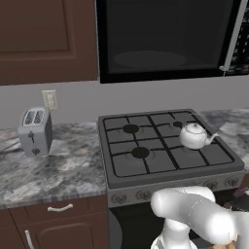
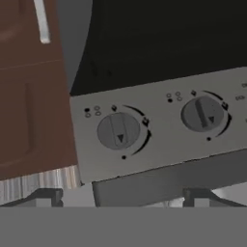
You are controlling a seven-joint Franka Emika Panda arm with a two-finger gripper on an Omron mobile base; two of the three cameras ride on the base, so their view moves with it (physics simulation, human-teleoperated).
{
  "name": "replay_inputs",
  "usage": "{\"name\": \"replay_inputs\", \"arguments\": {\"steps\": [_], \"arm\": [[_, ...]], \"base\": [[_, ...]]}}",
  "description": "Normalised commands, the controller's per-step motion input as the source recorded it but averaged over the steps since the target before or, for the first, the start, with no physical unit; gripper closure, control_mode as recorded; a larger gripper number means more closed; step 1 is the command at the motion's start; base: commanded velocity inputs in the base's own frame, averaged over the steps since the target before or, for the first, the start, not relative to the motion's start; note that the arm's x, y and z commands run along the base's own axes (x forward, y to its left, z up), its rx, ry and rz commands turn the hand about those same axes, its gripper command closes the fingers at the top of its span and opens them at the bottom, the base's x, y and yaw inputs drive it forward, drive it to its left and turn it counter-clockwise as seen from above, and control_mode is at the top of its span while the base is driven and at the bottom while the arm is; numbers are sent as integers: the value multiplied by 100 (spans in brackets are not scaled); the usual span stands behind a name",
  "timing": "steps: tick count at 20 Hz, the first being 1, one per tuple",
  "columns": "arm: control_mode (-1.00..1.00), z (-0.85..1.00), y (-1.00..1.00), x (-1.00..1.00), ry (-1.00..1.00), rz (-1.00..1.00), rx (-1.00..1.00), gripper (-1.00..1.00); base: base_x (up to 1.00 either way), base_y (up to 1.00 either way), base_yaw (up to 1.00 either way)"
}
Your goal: The kettle is done boiling. Turn off the stove, then wait for 300 timesteps before moving the kettle to the dining table.
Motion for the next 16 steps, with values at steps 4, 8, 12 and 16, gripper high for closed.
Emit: {"name": "replay_inputs", "arguments": {"steps": [4, 8, 12, 16], "arm": [[-100, 100, 26, -1, 0, 0, -20, -100], [-100, 100, 56, -1, 0, 0, -30, -100], [-100, 100, 91, -13, 0, 7, -43, -100], [-100, 100, 100, -7, 0, 10, -49, -100]], "base": [[0, 0, 0], [0, 0, 0], [0, 0, 0], [0, 0, 0]]}}
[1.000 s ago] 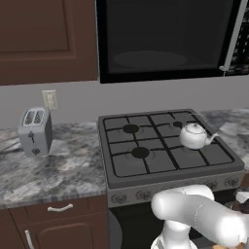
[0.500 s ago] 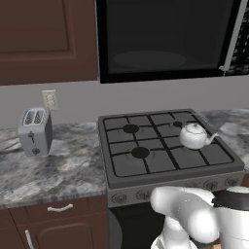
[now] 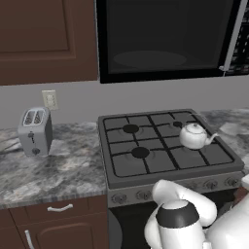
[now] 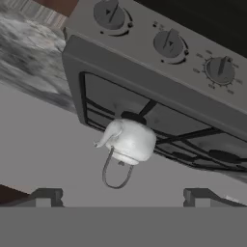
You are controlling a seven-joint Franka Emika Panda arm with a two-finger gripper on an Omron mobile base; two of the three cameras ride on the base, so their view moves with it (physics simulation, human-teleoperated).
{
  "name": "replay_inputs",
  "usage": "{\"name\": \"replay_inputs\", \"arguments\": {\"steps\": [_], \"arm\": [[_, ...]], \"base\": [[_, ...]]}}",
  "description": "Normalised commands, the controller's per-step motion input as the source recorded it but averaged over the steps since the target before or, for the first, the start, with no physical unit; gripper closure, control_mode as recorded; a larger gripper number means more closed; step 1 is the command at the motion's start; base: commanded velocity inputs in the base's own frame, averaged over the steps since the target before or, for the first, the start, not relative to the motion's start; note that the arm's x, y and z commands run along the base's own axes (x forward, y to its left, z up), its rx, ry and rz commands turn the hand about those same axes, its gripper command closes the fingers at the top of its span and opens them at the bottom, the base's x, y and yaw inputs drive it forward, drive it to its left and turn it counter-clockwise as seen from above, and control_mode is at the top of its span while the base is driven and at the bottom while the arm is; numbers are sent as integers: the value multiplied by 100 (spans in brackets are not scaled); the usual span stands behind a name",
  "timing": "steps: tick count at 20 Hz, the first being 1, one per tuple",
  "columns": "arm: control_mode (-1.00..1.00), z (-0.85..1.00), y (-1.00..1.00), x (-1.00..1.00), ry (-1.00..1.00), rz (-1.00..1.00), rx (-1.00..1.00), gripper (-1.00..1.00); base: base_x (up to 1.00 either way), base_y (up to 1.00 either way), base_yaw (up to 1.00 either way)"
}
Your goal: The kettle is done boiling. Turn off the stove, then wait for 300 timesteps before moving the kettle to the dining table.
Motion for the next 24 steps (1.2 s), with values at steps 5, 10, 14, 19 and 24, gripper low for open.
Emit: {"name": "replay_inputs", "arguments": {"steps": [5, 10, 14, 19, 24], "arm": [[-100, 100, 100, 0, 3, 8, -46, -100], [-100, 96, 100, 0, 14, 9, -44, -100], [-100, 63, 100, 11, 29, 14, -34, -100], [-100, 60, 98, 23, 37, 11, -24, -100], [-100, 36, 70, 24, 47, 6, -16, -100]], "base": [[0, 0, 0], [0, 0, 0], [0, 0, 0], [0, 0, 0], [0, 0, 0]]}}
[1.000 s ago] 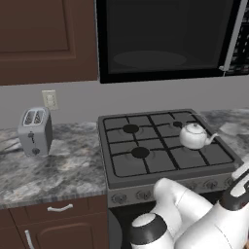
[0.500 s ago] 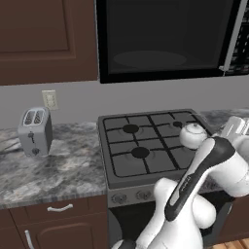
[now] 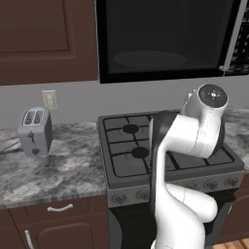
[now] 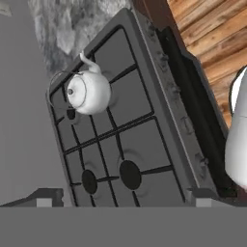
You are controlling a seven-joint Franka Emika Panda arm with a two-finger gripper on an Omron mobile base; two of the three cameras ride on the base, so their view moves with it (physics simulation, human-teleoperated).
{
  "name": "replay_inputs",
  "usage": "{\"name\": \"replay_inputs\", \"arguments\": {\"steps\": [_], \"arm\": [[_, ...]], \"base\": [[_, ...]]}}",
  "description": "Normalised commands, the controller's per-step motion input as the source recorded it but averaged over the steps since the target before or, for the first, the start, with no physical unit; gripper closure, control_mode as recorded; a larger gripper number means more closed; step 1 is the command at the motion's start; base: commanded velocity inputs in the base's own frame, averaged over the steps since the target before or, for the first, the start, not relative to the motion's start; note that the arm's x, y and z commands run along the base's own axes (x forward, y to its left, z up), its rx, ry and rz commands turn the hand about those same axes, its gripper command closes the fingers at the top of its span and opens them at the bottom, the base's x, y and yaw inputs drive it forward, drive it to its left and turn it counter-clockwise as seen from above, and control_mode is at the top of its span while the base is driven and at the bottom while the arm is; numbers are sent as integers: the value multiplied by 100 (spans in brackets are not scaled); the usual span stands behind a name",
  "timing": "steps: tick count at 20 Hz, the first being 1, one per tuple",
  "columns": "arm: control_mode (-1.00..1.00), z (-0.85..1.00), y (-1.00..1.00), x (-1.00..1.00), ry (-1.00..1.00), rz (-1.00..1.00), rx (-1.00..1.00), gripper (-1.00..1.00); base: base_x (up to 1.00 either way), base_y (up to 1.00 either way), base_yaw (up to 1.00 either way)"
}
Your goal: The kettle is done boiling. Turn off the stove, then wait for 300 timesteps before moving the kettle to the dining table.
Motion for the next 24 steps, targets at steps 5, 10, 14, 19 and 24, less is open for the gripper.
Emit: {"name": "replay_inputs", "arguments": {"steps": [5, 10, 14, 19, 24], "arm": [[-100, -14, 24, 21, 24, 2, -11, -100], [-100, -32, 0, 23, 3, 0, -2, -100], [-100, -7, 0, 2, 0, 0, 0, -100], [-100, 0, 0, 0, 0, 0, 0, -100], [-100, 0, 0, 0, 0, 0, 0, -100]], "base": [[0, 0, 0], [0, 0, 0], [0, 0, 0], [0, 0, 0], [0, 0, 0]]}}
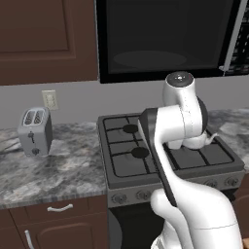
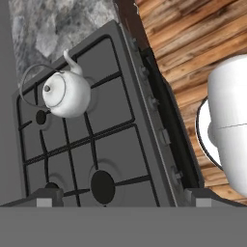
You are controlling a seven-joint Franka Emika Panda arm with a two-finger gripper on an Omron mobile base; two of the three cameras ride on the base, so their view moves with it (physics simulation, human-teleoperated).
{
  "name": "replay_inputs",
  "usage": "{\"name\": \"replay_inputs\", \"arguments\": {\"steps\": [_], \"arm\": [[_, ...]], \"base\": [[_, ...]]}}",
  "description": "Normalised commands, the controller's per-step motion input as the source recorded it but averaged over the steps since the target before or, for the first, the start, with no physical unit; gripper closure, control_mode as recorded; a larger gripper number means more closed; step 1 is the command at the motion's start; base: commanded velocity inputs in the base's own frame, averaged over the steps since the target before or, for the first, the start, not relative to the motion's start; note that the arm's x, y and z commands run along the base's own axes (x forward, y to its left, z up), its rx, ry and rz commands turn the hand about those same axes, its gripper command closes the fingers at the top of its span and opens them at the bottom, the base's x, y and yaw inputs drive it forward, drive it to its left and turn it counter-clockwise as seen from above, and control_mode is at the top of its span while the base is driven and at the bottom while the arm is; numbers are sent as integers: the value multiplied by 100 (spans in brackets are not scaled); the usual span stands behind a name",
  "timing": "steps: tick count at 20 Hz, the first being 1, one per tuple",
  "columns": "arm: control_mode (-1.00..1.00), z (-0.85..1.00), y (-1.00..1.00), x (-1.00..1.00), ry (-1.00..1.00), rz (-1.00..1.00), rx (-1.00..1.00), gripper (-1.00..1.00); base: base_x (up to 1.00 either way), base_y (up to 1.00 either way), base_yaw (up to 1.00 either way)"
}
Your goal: The kettle is done boiling. Turn off the stove, then wait for 300 timesteps before moving the kettle to the dining table.
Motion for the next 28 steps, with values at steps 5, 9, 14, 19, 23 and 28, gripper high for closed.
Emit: {"name": "replay_inputs", "arguments": {"steps": [5, 9, 14, 19, 23, 28], "arm": [[-100, 0, 0, 0, 0, 0, 0, -100], [-100, 0, 0, 0, 0, 0, 0, -100], [-100, 0, 0, 0, 0, 0, 0, -100], [-100, 0, 0, 0, 0, 0, 0, -100], [-100, 0, 0, 0, 0, 0, 0, -100], [-100, 0, 0, 0, 0, 0, 0, -100]], "base": [[0, 0, 0], [0, 0, 0], [0, 0, 0], [0, 0, 0], [0, 0, 0], [0, 0, 0]]}}
